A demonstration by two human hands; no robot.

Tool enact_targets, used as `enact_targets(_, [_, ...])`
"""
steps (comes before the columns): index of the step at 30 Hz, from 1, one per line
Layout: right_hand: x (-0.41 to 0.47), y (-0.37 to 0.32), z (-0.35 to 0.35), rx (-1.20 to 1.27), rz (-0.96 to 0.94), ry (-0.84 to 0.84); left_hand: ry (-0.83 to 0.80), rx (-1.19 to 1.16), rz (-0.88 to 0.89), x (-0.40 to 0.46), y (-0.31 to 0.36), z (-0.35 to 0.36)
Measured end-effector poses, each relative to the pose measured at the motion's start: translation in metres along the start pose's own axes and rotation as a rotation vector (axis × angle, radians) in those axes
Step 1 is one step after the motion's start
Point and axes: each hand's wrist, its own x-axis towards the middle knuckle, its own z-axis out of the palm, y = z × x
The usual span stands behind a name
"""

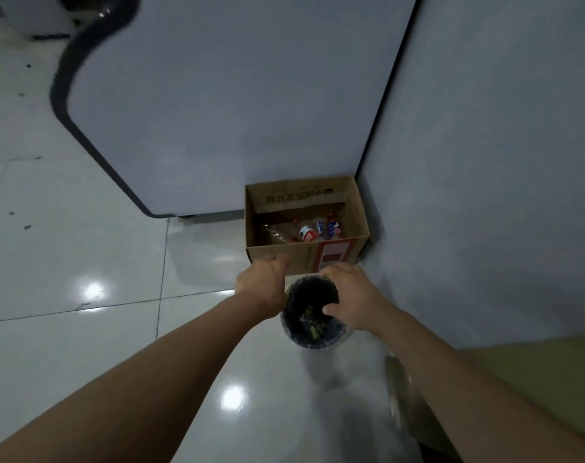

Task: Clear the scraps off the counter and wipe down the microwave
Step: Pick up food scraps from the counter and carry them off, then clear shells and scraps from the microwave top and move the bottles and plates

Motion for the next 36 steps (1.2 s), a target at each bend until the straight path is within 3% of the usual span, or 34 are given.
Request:
enact_targets(11, [-0.072,-0.137,-0.15,-0.028,-0.149,0.046,0.119,0.058,-0.072,-0.098,0.015,-0.195])
enact_targets(20, [-0.124,-0.216,-0.236,-0.117,-0.295,0.112,0.254,0.043,-0.152,-0.171,0.021,-0.3])
enact_targets(36, [-0.147,-0.393,-0.281,-0.271,-0.553,0.141,0.485,0.019,-0.403,-0.305,-0.075,-0.411])
